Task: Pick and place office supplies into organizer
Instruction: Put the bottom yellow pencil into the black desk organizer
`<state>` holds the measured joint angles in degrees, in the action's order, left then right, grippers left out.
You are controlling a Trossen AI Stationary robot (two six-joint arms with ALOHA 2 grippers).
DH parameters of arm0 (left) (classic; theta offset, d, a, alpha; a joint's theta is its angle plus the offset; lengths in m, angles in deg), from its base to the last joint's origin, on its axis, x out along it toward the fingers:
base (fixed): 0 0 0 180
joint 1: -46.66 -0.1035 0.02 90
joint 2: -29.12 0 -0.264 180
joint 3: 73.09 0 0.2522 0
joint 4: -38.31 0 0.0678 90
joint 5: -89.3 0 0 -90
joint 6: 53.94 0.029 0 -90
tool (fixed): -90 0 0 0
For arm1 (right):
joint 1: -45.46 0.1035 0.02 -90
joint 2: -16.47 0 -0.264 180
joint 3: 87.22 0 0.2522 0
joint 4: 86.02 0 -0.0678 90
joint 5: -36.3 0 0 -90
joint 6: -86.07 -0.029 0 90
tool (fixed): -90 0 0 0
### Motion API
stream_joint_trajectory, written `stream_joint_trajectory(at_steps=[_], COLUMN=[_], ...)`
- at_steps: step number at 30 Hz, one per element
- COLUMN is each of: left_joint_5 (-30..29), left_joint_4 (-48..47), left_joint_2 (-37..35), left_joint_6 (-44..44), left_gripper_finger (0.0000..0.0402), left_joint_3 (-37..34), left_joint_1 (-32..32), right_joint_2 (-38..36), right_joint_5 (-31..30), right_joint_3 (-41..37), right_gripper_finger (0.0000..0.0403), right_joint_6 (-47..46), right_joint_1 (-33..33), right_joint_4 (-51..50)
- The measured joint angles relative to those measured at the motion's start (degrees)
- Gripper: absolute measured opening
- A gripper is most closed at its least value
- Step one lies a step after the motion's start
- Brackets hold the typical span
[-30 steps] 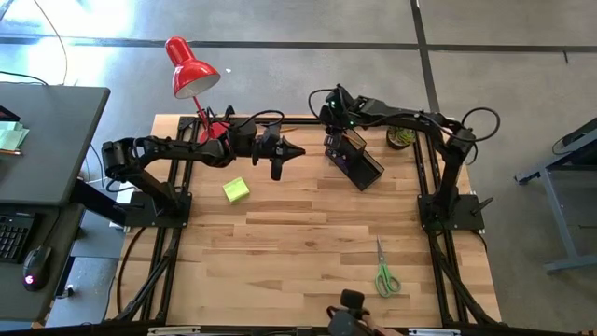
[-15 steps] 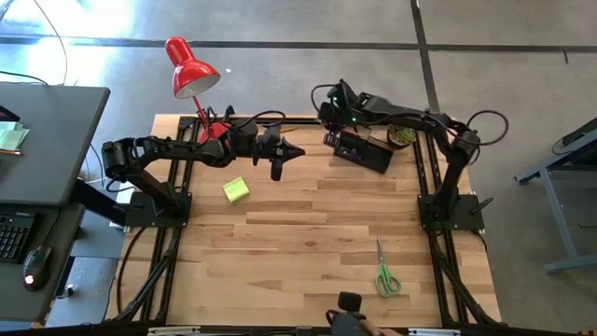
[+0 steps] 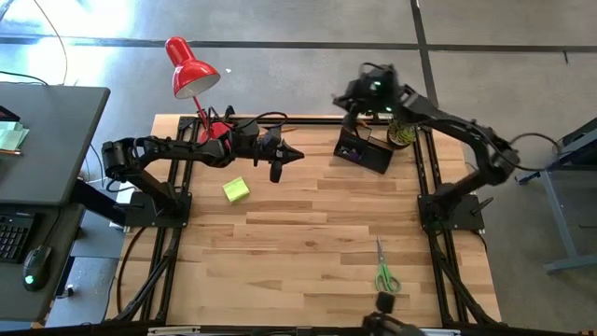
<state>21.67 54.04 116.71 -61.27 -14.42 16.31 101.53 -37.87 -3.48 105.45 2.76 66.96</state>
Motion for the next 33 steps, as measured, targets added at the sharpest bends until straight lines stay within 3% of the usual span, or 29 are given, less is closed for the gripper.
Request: stream_joint_trajectory(at_steps=[5, 9, 11, 24, 33], left_joint_5=[-0.1, -0.5, -0.5, -2.3, -5.1], left_joint_4=[-0.5, -0.1, -0.1, -0.7, -2.4], left_joint_2=[0.0, 0.0, 0.0, 0.0, 0.0], left_joint_6=[0.0, -0.5, -0.5, -0.4, -0.2], left_gripper_finger=[0.0008, 0.0008, 0.0008, 0.0008, 0.0008], left_joint_3=[0.0, 0.0, 0.0, 0.0, 0.0], left_joint_1=[0.0, 0.0, 0.0, 0.0, 0.0], right_joint_2=[-7.4, -9.6, -9.7, -6.5, 1.5], right_joint_5=[1.1, -1.3, -2.8, -3.7, -3.4], right_joint_3=[-16.6, -29.2, -32.9, -36.0, -36.0], right_gripper_finger=[0.0008, 0.0005, 0.0010, 0.0010, 0.0037], right_joint_6=[-6.2, -9.2, -9.0, -9.0, -10.4], right_joint_1=[-2.9, -2.9, -2.8, -3.1, -3.1], right_joint_4=[20.7, 40.5, 45.3, 48.1, 52.0])
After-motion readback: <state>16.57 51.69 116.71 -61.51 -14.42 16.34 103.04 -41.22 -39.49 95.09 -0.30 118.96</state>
